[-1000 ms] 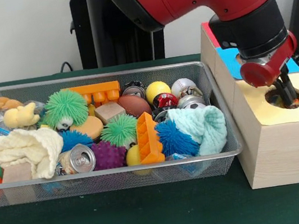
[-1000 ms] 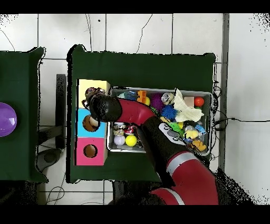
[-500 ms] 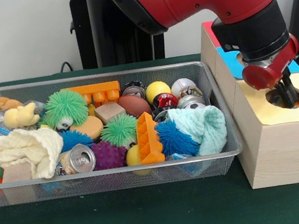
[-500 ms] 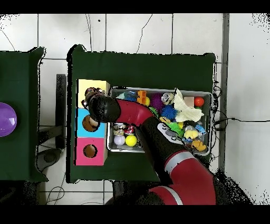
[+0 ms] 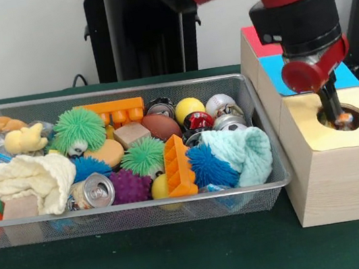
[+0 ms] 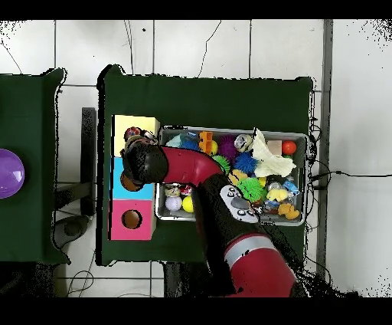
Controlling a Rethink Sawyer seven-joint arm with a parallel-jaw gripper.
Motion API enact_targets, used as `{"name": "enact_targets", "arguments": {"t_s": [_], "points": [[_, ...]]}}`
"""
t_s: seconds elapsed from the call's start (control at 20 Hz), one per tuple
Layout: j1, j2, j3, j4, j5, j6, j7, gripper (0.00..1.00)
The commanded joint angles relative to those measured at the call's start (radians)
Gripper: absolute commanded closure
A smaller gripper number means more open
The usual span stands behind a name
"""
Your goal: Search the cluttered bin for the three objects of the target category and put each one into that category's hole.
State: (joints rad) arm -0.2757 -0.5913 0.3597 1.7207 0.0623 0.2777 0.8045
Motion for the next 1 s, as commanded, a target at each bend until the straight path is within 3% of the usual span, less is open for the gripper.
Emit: {"name": "enact_targets", "arguments": {"t_s": [0.05, 0.4, 1.0], "points": [[0.057, -0.133, -0.196, 0.003, 0.036, 0.142, 0.327, 1.0], [0.02, -0.181, -0.141, 0.041, 0.096, 0.147, 0.306, 1.0], [0.012, -0.214, -0.171, 0.101, 0.088, 0.121, 0.261, 1.0]]}}
